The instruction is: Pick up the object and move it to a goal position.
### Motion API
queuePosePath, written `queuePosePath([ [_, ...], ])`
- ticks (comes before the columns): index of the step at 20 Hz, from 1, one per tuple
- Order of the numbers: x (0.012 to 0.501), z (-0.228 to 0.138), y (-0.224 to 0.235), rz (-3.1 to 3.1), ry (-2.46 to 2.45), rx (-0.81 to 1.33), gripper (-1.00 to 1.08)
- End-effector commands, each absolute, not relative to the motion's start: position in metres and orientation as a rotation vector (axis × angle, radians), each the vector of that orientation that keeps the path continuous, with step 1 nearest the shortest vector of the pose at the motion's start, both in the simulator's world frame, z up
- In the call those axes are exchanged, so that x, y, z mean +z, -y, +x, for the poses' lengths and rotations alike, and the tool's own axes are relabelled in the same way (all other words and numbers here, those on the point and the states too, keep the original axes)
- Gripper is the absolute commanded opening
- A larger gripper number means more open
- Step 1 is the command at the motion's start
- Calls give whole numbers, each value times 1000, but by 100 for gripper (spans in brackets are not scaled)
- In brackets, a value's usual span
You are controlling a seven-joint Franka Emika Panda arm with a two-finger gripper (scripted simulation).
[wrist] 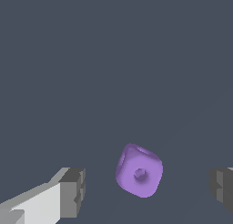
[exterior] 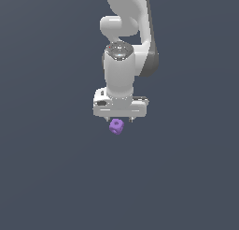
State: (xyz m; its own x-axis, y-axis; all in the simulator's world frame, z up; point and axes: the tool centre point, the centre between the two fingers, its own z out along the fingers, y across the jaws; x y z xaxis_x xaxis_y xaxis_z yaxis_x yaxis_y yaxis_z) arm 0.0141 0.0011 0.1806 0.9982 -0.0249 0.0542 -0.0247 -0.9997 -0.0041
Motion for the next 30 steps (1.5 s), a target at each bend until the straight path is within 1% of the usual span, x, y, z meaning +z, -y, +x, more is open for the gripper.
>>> queuePosePath([
  [1,181,14,-1,-3137,-39,-85,100],
  [16,182,10,-2,-3112,-50,-68,100],
  [23,162,1,1,-3111,-180,-52,100],
  [30,126,-17,7,-3098,-413,-26,100],
])
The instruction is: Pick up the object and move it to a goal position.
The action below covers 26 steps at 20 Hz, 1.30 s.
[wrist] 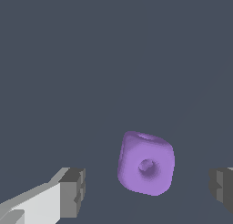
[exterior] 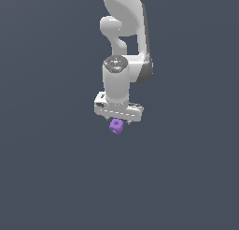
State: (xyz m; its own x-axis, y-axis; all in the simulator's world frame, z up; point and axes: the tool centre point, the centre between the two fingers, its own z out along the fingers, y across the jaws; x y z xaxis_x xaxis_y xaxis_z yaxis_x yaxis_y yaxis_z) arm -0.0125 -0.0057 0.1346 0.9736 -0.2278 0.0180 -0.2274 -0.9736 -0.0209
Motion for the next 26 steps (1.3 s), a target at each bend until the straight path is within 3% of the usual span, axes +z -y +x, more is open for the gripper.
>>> queuePosePath([
  [1,121,-20,8,-3095,-447,-22,100],
  [26,58,-42,15,-3069,-673,0,100],
])
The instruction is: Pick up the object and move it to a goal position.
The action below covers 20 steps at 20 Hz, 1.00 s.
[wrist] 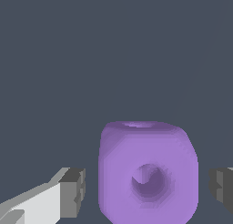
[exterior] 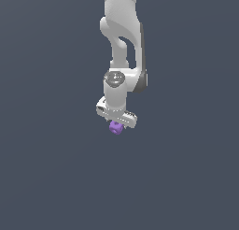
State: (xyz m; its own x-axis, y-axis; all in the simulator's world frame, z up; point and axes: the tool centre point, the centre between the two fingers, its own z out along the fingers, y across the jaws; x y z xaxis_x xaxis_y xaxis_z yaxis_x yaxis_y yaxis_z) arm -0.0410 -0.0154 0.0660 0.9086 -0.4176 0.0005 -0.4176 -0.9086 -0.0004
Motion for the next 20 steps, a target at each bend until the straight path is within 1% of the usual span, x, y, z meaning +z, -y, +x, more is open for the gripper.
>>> queuePosePath([
  [1,53,-42,16,-3069,-674,0,100],
  [8,39,-41,15,-3068,-675,0,100],
  [9,39,-41,15,-3068,-675,0,-100],
  [20,40,-41,15,-3068,-674,0,-100],
])
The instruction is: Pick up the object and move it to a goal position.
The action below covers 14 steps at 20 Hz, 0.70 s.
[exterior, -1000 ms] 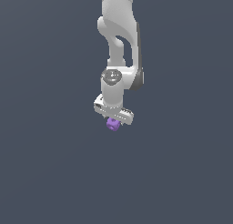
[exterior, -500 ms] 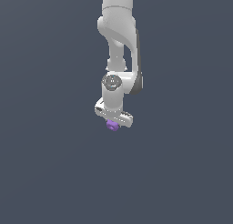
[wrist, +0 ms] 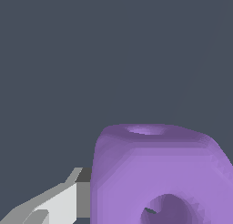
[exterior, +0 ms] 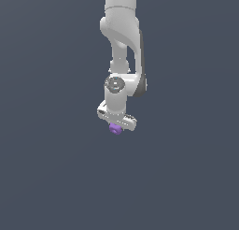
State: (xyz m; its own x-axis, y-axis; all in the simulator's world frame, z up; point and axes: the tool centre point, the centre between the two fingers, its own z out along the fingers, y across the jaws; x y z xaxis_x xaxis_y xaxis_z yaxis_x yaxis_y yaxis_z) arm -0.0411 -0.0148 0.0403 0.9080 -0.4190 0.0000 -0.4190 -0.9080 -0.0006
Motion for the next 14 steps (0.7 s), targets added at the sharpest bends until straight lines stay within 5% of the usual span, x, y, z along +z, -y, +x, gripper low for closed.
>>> queuePosePath([
  [1,41,-41,16,-3068,-674,0,-100],
  [14,97,-57,63,-3067,-675,0,-100],
])
